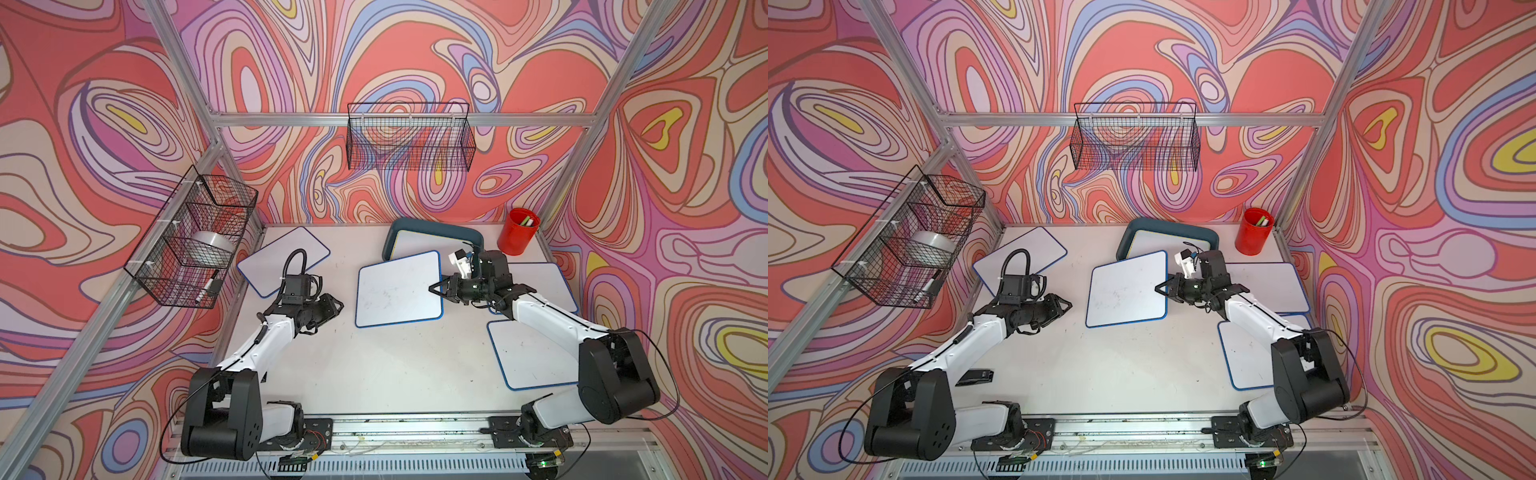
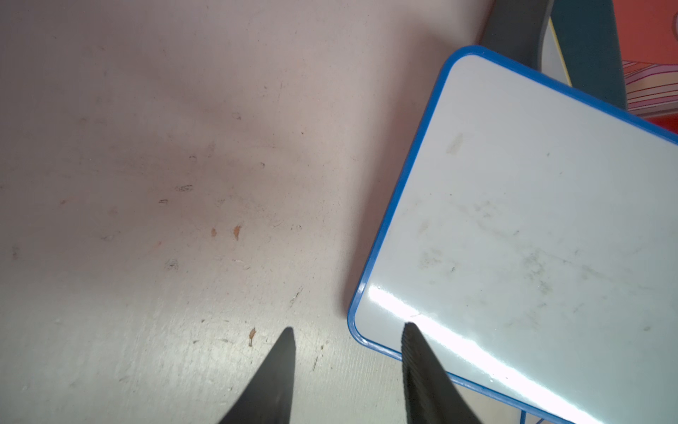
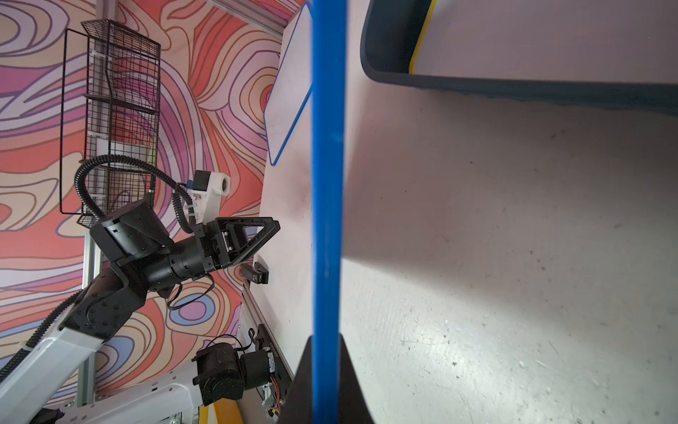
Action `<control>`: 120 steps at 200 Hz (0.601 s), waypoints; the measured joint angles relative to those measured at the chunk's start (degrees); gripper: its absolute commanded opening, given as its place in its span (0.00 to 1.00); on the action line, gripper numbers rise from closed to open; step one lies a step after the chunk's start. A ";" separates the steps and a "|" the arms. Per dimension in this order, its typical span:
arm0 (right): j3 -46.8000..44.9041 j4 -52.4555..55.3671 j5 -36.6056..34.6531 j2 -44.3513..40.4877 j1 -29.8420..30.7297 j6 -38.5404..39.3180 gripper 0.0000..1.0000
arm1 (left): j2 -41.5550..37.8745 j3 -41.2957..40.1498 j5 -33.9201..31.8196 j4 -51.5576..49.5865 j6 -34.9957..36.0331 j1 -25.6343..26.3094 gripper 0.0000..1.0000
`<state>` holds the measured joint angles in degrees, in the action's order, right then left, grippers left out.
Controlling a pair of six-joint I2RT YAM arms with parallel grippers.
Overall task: Put the whiteboard into the storage box
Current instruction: Pick up the whiteboard at the center of the board, then place the whiteboard in the storage box.
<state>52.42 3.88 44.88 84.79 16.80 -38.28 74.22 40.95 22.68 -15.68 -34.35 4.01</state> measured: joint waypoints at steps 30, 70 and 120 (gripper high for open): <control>1.44 -1.38 1.46 0.00 -1.05 -0.94 0.00 | -0.22 0.22 -0.22 0.04 -0.24 0.00 0.44; 4.33 -4.42 3.65 0.11 -2.78 -2.29 0.00 | -0.33 0.22 -0.20 0.04 -0.68 0.00 0.44; 7.23 -9.07 5.07 2.78 -7.67 -4.83 0.00 | -0.33 0.22 -0.39 0.04 -0.87 0.00 0.44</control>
<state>59.66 -5.19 49.95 87.57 9.13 -43.11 73.89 41.17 22.28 -15.64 -35.22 4.01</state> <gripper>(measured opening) 0.077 0.438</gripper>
